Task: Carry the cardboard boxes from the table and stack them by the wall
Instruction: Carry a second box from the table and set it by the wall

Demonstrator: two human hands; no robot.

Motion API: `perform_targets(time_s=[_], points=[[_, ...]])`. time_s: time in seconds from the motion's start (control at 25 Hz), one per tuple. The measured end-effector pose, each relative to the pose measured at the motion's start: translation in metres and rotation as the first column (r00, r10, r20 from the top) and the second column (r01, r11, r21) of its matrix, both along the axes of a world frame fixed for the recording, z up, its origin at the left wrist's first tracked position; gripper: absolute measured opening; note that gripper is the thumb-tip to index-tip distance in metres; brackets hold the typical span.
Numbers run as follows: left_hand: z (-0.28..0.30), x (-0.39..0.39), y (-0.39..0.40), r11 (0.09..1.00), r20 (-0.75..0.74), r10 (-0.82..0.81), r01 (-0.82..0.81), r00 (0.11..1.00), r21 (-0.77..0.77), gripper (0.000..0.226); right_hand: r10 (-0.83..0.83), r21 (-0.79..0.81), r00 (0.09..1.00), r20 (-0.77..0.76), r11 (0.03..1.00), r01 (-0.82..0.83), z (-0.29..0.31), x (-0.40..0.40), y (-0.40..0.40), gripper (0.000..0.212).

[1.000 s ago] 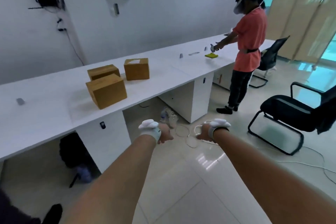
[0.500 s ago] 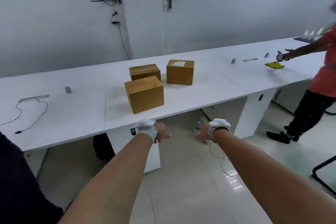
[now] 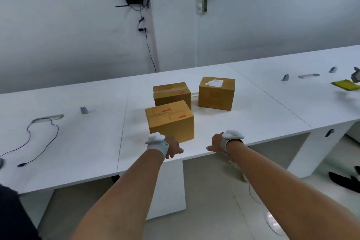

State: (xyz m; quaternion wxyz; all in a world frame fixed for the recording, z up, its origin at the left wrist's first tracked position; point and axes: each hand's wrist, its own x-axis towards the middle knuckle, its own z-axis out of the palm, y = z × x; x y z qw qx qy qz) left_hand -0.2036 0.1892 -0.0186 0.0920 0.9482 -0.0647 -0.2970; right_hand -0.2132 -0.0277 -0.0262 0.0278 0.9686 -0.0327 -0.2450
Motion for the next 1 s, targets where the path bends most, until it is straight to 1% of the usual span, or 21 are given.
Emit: perform_targets(time_s=[0.08, 0.16, 0.28, 0.36, 0.44, 0.56, 0.64, 0.72, 0.8, 0.84, 0.92, 1.0], points=[[-0.004, 0.029, -0.007, 0.998, -0.031, 0.058, -0.059, 0.998, -0.009, 0.044, 0.039, 0.009, 0.999, 0.019, 0.999, -0.039, 0.002, 0.035, -0.005, 0.054], [-0.001, 0.053, -0.011, 0.991, -0.038, 0.118, -0.120, 0.992, -0.051, 0.044, 0.070, 0.003, 0.997, 0.016, 0.998, -0.070, 0.005, 0.066, -0.009, 0.055], [0.004, 0.087, -0.014, 0.979, 0.035, 0.184, -0.180, 0.982, -0.092, 0.037, 0.141, 0.020, 0.989, 0.051, 0.990, -0.142, 0.008, 0.112, -0.014, 0.054], [0.005, 0.104, -0.016, 0.964, 0.065, 0.247, -0.238, 0.967, -0.118, 0.038, 0.182, 0.036, 0.982, 0.055, 0.982, -0.184, 0.004, 0.140, -0.016, 0.051], [0.004, 0.115, -0.015, 0.967, 0.108, 0.249, -0.242, 0.962, -0.081, 0.038, 0.227, 0.049, 0.972, 0.053, 0.972, -0.229, -0.002, 0.156, -0.014, 0.048], [-0.001, 0.131, -0.007, 0.967, 0.198, 0.252, -0.254, 0.947, -0.015, 0.035, 0.260, 0.085, 0.961, 0.094, 0.960, -0.268, -0.009, 0.182, -0.008, 0.052], [-0.007, 0.142, 0.002, 0.957, 0.273, 0.280, -0.290, 0.920, -0.004, 0.030, 0.263, 0.124, 0.956, 0.133, 0.952, -0.279, -0.009, 0.193, -0.001, 0.044], [-0.014, 0.150, 0.015, 0.927, 0.293, 0.366, -0.375, 0.883, -0.029, 0.036, 0.243, 0.183, 0.956, 0.166, 0.945, -0.272, -0.010, 0.203, 0.009, 0.037], [-0.019, 0.161, 0.027, 0.878, 0.304, 0.468, -0.477, 0.830, -0.049, 0.051, 0.176, 0.250, 0.966, 0.191, 0.943, -0.221, -0.016, 0.215, 0.017, 0.044], [-0.026, 0.169, 0.036, 0.851, 0.313, 0.512, -0.521, 0.800, -0.061, 0.057, 0.114, 0.276, 0.976, 0.184, 0.947, -0.162, -0.022, 0.224, 0.023, 0.052], [-0.037, 0.180, 0.047, 0.800, 0.310, 0.588, -0.593, 0.747, -0.090, 0.060, -0.025, 0.334, 0.993, 0.120, 0.942, -0.016, -0.034, 0.232, 0.029, 0.067], [-0.059, 0.209, 0.066, 0.738, 0.265, 0.669, -0.663, 0.695, -0.126, 0.058, -0.173, 0.394, 0.984, 0.049, 0.909, 0.140, -0.054, 0.257, 0.050, 0.071]])
